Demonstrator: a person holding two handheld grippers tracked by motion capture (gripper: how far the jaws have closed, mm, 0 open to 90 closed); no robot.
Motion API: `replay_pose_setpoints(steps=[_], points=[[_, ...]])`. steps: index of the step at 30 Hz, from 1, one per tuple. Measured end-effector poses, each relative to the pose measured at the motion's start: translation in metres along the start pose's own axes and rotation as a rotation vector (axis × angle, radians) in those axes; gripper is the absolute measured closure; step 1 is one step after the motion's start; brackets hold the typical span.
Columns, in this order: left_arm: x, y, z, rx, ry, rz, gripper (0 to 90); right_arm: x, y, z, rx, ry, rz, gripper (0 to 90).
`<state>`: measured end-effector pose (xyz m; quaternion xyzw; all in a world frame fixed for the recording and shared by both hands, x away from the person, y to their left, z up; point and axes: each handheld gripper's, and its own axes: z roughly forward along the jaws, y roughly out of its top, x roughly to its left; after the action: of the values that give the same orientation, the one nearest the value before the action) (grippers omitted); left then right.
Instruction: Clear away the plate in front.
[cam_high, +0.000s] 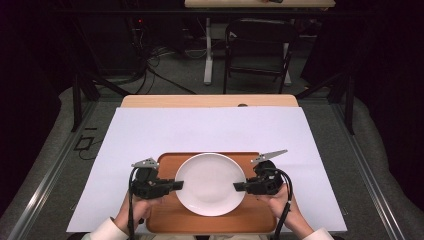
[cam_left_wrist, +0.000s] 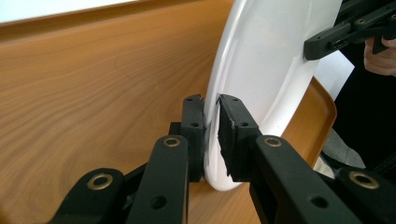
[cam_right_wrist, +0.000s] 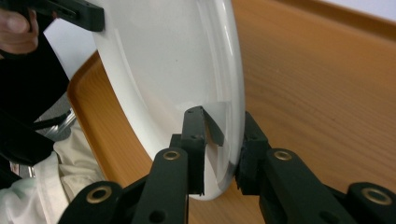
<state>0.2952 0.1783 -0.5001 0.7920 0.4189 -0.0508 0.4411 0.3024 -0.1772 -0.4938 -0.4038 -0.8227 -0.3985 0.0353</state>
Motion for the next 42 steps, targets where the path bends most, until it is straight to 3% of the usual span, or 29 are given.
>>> replay_pose_setpoints(steps=[7,13,22,42], points=[[0.003,-0.001,0.002,0.019,0.003,-0.017,80.3,-0.002,-0.001,0.007,0.032,0.006,0.008,75.5],[0.006,-0.001,0.005,0.047,0.031,-0.01,78.8,-0.001,-0.002,0.012,0.058,-0.007,0.0,74.1],[0.001,-0.001,0.01,0.068,0.085,0.047,75.0,-0.003,-0.001,0.02,0.09,-0.047,-0.009,68.1],[0.003,-0.005,0.02,0.132,0.115,0.049,69.9,-0.002,-0.003,0.032,0.152,-0.085,-0.029,59.2]])
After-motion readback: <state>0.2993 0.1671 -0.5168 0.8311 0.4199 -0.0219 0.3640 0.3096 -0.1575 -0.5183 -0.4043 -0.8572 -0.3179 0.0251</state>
